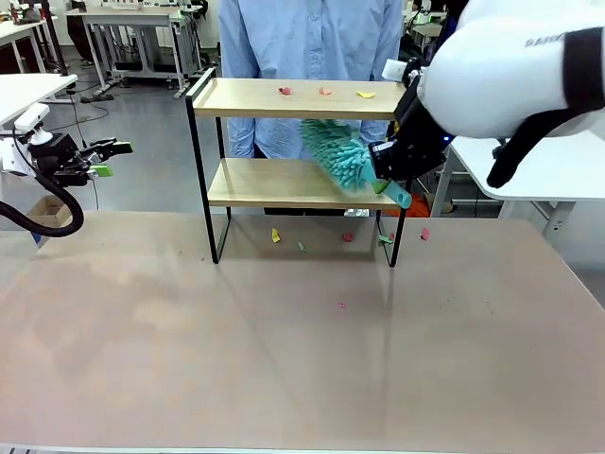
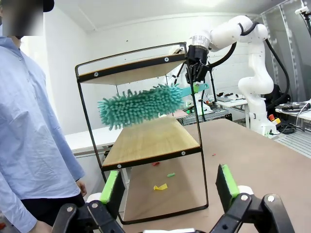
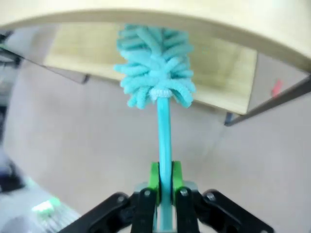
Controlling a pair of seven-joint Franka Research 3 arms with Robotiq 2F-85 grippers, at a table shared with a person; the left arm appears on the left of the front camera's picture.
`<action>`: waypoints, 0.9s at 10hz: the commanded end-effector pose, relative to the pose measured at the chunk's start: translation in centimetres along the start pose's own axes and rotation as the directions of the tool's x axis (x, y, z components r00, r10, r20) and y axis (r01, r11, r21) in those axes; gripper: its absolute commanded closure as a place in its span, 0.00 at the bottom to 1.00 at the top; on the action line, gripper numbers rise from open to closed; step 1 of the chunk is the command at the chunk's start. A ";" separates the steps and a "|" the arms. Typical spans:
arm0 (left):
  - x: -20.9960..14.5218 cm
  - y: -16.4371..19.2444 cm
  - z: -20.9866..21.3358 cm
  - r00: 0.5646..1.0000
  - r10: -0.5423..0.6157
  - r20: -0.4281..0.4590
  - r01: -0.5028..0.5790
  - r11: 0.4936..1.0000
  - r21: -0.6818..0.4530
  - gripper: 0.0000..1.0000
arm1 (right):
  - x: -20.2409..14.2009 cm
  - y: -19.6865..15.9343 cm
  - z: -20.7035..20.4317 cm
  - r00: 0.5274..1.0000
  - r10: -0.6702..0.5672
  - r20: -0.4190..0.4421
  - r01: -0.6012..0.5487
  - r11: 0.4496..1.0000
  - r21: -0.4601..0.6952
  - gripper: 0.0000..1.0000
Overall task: Clean the shelf.
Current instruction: Clean the specific section of the Shelf indicated by the human with the Duster.
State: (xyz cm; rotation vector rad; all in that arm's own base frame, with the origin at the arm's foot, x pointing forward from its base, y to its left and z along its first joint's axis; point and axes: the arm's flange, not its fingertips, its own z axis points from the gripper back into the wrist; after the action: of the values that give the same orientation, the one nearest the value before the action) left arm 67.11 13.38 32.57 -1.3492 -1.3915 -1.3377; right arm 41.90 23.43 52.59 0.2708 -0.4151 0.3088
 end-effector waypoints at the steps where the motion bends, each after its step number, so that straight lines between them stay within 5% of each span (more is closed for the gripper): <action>1: 0.2 -0.1 0.0 1.000 -0.016 -0.010 0.016 1.000 -0.009 0.00 | -2.4 -2.5 1.8 0.966 0.254 -0.039 -0.240 0.947 0.214 0.87; 5: 0.2 -0.1 0.0 1.000 -0.016 -0.010 0.016 1.000 -0.009 0.00 | -7.1 -5.1 4.5 0.825 0.539 -0.169 -0.453 0.810 0.373 0.87; 9: 0.2 -0.1 0.0 1.000 -0.016 -0.010 0.016 1.000 -0.009 0.00 | -12.2 -12.1 8.9 0.714 0.609 -0.346 -0.499 0.789 0.358 0.87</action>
State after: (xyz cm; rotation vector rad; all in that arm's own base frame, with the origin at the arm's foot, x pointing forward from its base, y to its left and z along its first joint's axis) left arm 67.12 13.38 32.58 -1.3491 -1.3916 -1.3381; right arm 32.27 8.99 52.13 0.3257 0.0183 0.9760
